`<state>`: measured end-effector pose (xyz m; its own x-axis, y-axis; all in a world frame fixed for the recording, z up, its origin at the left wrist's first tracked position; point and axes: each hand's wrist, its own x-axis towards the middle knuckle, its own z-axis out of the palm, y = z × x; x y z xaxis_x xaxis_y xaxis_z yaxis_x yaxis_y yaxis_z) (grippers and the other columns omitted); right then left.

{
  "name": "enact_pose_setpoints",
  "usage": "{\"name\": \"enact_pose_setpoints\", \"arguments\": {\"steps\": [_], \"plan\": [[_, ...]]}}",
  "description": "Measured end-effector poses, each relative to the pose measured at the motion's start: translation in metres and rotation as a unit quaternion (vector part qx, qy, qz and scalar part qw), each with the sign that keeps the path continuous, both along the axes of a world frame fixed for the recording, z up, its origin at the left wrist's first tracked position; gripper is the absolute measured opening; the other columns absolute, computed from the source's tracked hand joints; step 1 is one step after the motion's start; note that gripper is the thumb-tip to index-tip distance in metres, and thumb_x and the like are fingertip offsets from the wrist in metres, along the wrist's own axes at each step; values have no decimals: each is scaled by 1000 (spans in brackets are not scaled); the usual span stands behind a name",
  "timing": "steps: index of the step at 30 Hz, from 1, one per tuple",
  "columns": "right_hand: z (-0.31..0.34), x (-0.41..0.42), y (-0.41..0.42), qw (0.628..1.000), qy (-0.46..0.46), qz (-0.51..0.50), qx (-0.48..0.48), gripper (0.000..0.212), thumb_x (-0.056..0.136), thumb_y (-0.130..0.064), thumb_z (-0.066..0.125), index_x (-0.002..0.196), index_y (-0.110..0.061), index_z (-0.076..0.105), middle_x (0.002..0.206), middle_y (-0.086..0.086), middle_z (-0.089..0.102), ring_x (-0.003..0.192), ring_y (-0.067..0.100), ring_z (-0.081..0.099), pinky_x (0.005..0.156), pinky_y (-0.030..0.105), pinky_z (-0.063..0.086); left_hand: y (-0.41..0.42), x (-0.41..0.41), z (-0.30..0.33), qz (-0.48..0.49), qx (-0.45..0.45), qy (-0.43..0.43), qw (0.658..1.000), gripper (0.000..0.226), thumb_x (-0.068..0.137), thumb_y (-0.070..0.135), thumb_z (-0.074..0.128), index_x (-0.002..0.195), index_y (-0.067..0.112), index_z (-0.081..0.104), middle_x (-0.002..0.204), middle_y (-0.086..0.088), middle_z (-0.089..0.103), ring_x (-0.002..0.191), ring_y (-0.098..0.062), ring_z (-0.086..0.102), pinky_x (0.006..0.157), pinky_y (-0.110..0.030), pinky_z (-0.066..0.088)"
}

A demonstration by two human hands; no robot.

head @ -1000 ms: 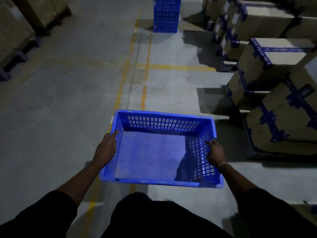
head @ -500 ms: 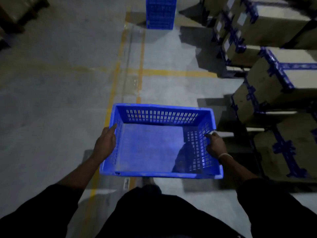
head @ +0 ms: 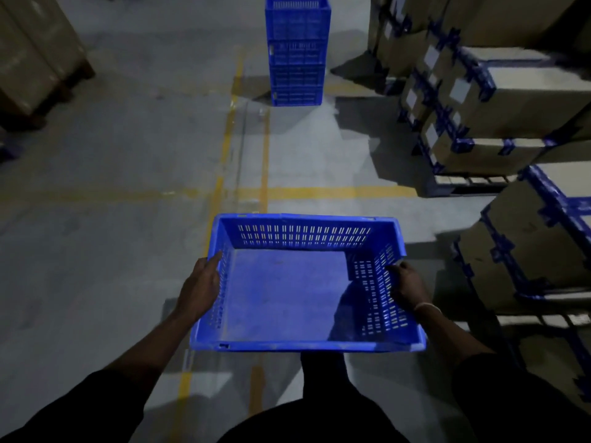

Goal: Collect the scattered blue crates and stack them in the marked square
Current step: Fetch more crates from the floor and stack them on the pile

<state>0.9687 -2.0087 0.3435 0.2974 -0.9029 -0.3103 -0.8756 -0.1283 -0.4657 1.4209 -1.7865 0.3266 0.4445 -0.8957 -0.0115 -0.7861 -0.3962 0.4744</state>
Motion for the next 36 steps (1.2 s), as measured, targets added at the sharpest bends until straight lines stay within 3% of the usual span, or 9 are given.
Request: {"name": "enact_pose_setpoints", "arguments": {"steps": [5, 10, 14, 23, 31, 36], "plan": [[5, 49, -132, 1000, 9, 18, -11, 51, 77, 1, 64, 127, -8, 62, 115, 17, 57, 102, 40, 62, 91, 42, 51, -127, 45, 0, 9, -2, -6, 1000, 58, 99, 15, 47, 154, 29, 33, 126, -10, 49, 81, -38, 63, 67, -43, 52], [35, 92, -253, 1000, 7, 24, -13, 44, 81, -8, 67, 125, -12, 62, 112, 12, 55, 101, 35, 62, 88, 35, 49, -251, 81, 21, 11, -21, -21, 1000, 56, 98, 9, 51, 152, 20, 40, 120, -14, 51, 88, -40, 62, 69, -42, 50], [45, 118, -342, 999, 5, 23, -33, 47, 76, -5, 67, 123, -9, 64, 111, 16, 56, 100, 39, 62, 88, 39, 50, -334, 105, 28, 24, -33, -27, 999, 54, 99, 11, 49, 151, 20, 40, 121, -14, 51, 89, -40, 62, 68, -43, 51], [38, 193, -533, 998, 27, 32, -45, 54, 73, 0, 66, 127, -7, 63, 125, 22, 56, 110, 42, 59, 91, 42, 50, -520, 189, 9, 8, -56, -3, 998, 50, 101, 19, 42, 151, 22, 39, 122, -16, 52, 95, -41, 61, 75, -48, 54], [34, 296, -700, 999, 26, 22, -32, 51, 79, -1, 67, 129, -8, 61, 134, 18, 54, 115, 38, 59, 95, 39, 48, -704, 294, 6, 0, -56, 10, 998, 51, 101, 13, 45, 151, 22, 40, 122, -12, 52, 95, -37, 61, 76, -44, 52], [37, 358, -795, 999, 15, 1, -44, 51, 78, 2, 65, 128, -6, 62, 134, 22, 55, 115, 41, 59, 97, 39, 47, -808, 361, 17, 2, -46, -9, 999, 52, 99, 12, 46, 150, 20, 41, 120, -17, 52, 95, -43, 61, 79, -48, 53]]}}
